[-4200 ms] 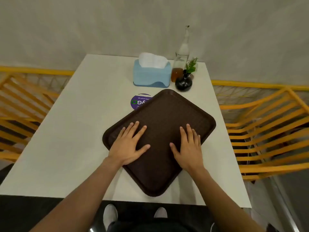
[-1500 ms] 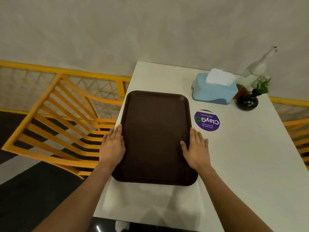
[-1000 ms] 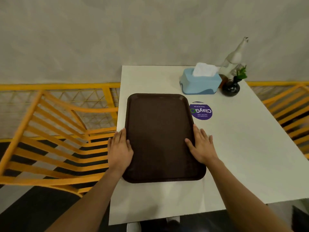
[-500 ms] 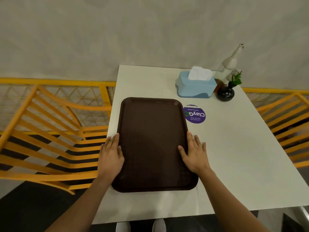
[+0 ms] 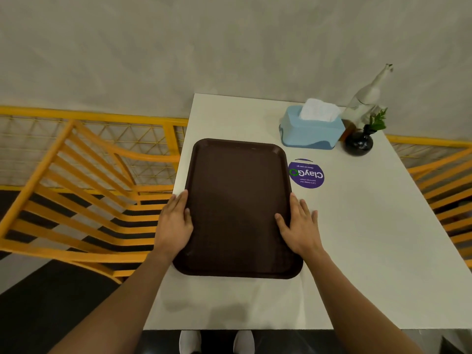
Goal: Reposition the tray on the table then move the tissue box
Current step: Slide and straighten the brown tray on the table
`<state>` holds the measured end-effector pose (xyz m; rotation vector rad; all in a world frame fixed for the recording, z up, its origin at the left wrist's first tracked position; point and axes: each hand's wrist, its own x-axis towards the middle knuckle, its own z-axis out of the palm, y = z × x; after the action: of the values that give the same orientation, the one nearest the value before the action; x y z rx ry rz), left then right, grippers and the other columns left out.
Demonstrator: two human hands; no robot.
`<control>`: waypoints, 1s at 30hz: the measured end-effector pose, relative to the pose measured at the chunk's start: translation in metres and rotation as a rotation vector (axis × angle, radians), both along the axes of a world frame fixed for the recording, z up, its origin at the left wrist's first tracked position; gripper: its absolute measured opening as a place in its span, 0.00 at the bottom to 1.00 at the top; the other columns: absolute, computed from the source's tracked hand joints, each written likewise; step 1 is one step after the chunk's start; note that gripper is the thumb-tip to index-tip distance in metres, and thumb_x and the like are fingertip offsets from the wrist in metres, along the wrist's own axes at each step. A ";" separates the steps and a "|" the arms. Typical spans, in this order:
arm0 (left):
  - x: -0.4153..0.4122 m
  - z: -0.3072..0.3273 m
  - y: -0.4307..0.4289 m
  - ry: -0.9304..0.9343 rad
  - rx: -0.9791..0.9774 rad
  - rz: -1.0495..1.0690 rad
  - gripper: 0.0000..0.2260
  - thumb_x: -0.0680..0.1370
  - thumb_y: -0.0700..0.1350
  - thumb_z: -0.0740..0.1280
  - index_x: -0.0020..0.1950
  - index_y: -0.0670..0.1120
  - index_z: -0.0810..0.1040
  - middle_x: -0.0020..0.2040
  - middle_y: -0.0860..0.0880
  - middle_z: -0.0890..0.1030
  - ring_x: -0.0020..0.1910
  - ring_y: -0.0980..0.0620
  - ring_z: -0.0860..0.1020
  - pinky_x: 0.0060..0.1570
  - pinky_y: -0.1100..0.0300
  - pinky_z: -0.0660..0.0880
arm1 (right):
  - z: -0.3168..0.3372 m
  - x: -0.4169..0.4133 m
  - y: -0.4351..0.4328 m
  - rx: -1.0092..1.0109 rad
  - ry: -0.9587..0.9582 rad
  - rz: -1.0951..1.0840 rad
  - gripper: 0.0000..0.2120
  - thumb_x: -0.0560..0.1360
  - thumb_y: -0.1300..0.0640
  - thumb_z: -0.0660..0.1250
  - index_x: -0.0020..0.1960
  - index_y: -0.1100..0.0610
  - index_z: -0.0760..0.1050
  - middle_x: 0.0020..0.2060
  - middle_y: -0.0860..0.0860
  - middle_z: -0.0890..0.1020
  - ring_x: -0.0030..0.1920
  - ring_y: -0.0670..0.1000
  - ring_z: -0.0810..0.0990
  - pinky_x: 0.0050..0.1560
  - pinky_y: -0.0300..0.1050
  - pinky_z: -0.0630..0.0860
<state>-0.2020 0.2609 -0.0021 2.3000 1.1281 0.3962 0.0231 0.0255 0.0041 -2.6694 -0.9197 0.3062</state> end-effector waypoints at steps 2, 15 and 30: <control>-0.003 -0.001 0.000 -0.016 -0.024 0.009 0.24 0.84 0.44 0.58 0.81 0.47 0.60 0.78 0.46 0.66 0.79 0.47 0.59 0.75 0.51 0.59 | -0.001 -0.001 0.000 0.005 0.000 0.003 0.36 0.83 0.38 0.53 0.83 0.53 0.45 0.81 0.54 0.58 0.82 0.58 0.51 0.79 0.64 0.46; -0.003 0.001 0.002 -0.009 -0.061 -0.001 0.25 0.84 0.45 0.58 0.81 0.49 0.58 0.80 0.47 0.64 0.80 0.48 0.57 0.75 0.50 0.59 | -0.010 0.002 0.001 0.004 -0.009 -0.013 0.36 0.82 0.36 0.52 0.83 0.51 0.45 0.81 0.54 0.60 0.81 0.58 0.53 0.79 0.65 0.47; -0.007 0.015 0.008 -0.131 -0.197 -0.075 0.25 0.84 0.51 0.59 0.80 0.47 0.61 0.76 0.45 0.68 0.77 0.44 0.62 0.75 0.44 0.62 | -0.008 0.012 0.000 0.025 0.085 -0.013 0.39 0.79 0.32 0.55 0.83 0.48 0.46 0.80 0.52 0.62 0.80 0.57 0.57 0.78 0.65 0.51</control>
<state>-0.2094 0.2689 0.0133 2.1053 0.9684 0.3827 0.0354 0.0258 -0.0036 -2.6166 -0.8746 0.3993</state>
